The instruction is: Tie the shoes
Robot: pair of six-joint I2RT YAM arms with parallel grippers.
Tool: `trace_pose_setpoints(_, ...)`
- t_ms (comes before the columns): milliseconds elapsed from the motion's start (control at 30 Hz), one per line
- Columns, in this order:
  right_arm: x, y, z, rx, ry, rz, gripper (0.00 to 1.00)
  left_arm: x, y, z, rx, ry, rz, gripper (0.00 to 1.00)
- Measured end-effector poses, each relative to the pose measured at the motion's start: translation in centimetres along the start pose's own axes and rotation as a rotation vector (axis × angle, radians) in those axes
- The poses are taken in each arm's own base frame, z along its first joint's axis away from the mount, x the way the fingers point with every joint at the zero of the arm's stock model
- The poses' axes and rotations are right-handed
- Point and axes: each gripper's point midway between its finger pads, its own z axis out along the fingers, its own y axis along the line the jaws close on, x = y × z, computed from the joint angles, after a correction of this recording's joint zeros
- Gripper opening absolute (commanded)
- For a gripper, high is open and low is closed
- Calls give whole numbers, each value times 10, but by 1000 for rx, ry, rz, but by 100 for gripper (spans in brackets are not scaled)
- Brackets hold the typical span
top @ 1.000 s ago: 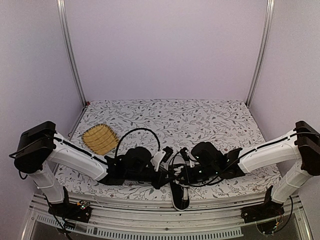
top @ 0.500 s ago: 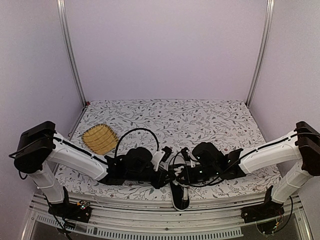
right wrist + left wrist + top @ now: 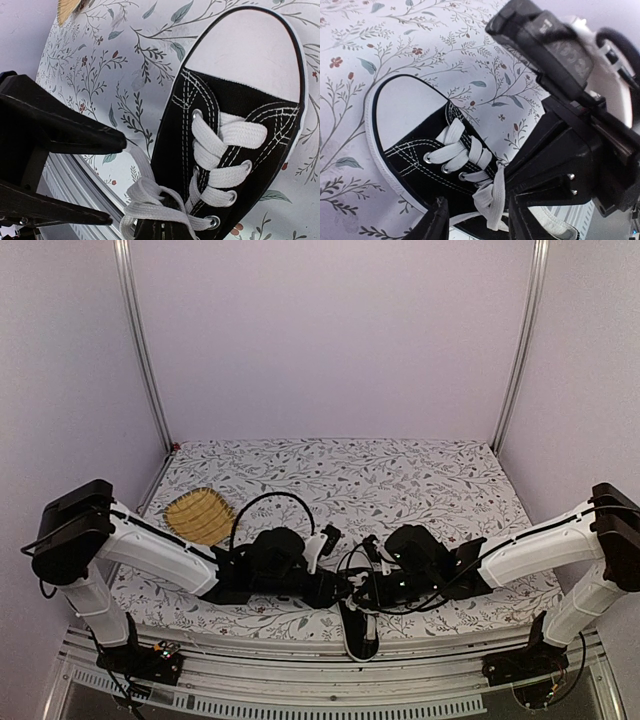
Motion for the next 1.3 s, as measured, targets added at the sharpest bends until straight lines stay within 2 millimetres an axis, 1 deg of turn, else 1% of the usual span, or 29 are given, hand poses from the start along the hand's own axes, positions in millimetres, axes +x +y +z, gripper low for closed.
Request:
trace_pose_setpoints(100,0,0,0,0,0,0,2,6,1,8,6,25,-26,41)
trace_pose_setpoints(233,0,0,-1,-2,-2,0,2,11,3,12,12,39,-60,39)
trace_pose_setpoints(400,-1,1,-1,-2,-4,-1,2,4,4,12,24,21,-102,34)
trace_pose_setpoints(567,-1,0,-1,0,-5,-1,2,-4,3,13,43,-7,-140,38)
trace_pose_setpoints(733,-1,0,-1,0,-5,-1,2,-5,0,14,64,-11,-164,31)
trace_pose_setpoints(933,-1,0,-1,1,-5,-1,2,6,5,20,61,23,-189,27)
trace_pose_setpoints(1033,-1,0,-1,1,-5,-1,2,8,6,21,62,29,-199,21)
trace_pose_setpoints(1267,0,-1,-1,2,-5,-1,2,9,2,23,91,34,-208,0)
trace_pose_setpoints(1300,-1,-1,-1,2,-6,-1,2,8,1,23,94,34,-209,0)
